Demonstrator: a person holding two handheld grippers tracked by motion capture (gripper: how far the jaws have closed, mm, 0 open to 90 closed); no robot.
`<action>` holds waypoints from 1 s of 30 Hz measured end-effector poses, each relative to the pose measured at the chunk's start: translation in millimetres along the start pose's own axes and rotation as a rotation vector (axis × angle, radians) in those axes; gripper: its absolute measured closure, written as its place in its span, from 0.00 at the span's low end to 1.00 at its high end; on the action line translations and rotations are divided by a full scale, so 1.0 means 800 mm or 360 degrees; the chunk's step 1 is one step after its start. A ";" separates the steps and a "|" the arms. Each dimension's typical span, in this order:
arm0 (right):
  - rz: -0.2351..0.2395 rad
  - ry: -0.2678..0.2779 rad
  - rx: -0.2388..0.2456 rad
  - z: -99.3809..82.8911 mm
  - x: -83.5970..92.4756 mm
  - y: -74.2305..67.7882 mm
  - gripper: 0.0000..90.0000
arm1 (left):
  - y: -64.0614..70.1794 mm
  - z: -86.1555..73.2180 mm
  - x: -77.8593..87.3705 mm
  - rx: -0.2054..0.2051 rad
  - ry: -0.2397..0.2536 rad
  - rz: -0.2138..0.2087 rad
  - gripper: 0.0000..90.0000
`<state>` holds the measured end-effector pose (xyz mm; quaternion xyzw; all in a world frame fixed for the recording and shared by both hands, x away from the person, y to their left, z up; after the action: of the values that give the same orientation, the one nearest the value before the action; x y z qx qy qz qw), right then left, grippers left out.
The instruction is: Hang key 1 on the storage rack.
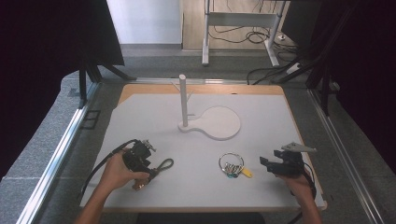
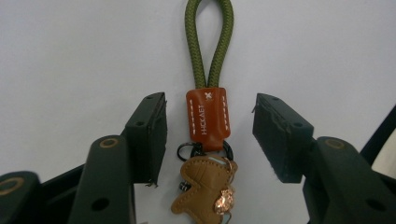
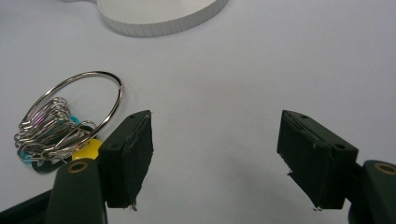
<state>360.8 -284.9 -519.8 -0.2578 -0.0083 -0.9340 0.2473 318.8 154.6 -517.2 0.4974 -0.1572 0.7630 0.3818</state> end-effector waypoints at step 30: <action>-0.0013 -0.0030 0.0035 -0.003 -0.002 -0.003 0.31 | 0.001 -0.008 -0.023 -0.0031 -0.0121 0.0143 0.74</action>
<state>359.6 -282.2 -522.0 -0.2638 -0.0221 -0.9323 0.2463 318.1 149.7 -536.2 0.5148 -0.2012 0.7583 0.3458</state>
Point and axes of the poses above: each handheld gripper's, and its own axes: x roughly backward along the jaws, z roughly out of its top, y roughly to its right, the point moved 8 cm from there along -x, roughly forward along the jaws, and after that the axes turned 10 degrees about y, right-handed, at the moved point
